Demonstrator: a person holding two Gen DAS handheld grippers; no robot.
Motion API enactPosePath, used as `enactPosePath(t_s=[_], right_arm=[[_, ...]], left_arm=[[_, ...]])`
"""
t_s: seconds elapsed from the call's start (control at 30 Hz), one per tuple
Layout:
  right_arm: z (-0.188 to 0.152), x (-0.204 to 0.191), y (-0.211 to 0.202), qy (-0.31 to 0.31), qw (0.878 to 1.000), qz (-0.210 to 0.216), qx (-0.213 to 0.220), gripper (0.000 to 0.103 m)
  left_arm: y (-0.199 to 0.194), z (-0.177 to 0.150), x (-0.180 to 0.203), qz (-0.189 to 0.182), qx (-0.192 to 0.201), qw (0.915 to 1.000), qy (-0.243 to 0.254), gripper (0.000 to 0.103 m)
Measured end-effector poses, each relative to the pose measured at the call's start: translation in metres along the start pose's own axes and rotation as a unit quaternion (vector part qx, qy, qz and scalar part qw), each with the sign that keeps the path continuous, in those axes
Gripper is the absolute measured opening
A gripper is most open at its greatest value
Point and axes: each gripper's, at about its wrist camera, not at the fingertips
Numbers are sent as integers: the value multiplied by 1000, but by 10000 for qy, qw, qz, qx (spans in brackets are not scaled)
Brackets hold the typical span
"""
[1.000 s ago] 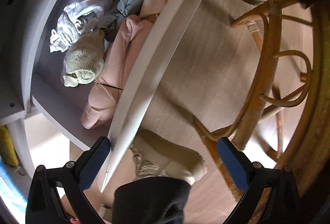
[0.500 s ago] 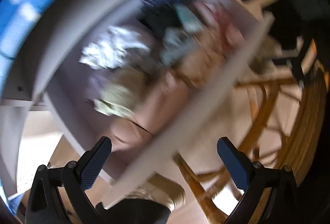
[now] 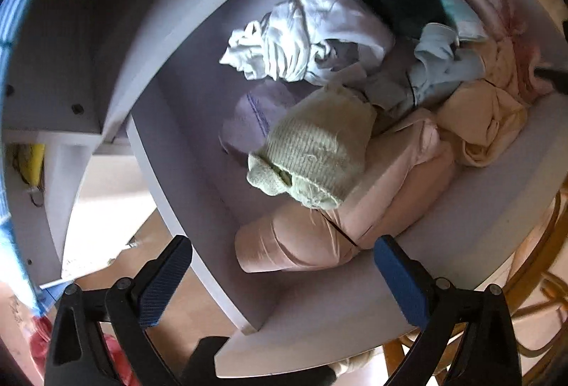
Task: Organize soft objects
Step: 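Move both tools over the shelf of clothes toward the dark blue lace garment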
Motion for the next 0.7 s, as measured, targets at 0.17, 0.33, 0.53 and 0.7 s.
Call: enactPosePath(t_s=[0.17, 0.33, 0.53, 0.7], right_arm=[[-8, 10, 16, 608, 9966, 401, -396, 94], [-19, 3, 21, 518, 9950, 549, -658, 89], [-31, -17, 26, 64, 9937, 724, -850, 88], [-38, -21, 26, -59, 9937, 776, -806, 79]], left_arm=[[14, -9, -14, -475, -357, 9967, -560, 101], [15, -16, -2, -496, -449, 9976, -202, 101], [23, -30, 11, -618, -750, 9953, 25, 101], [26, -30, 10, -512, -774, 9957, -55, 101]])
Point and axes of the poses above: each gripper's, at about its wrist camera, not at the fingertips, and y roughly the way its jaws point, x to its right, z to its top, and after that the axes turned 14 degrees about x, right-handed
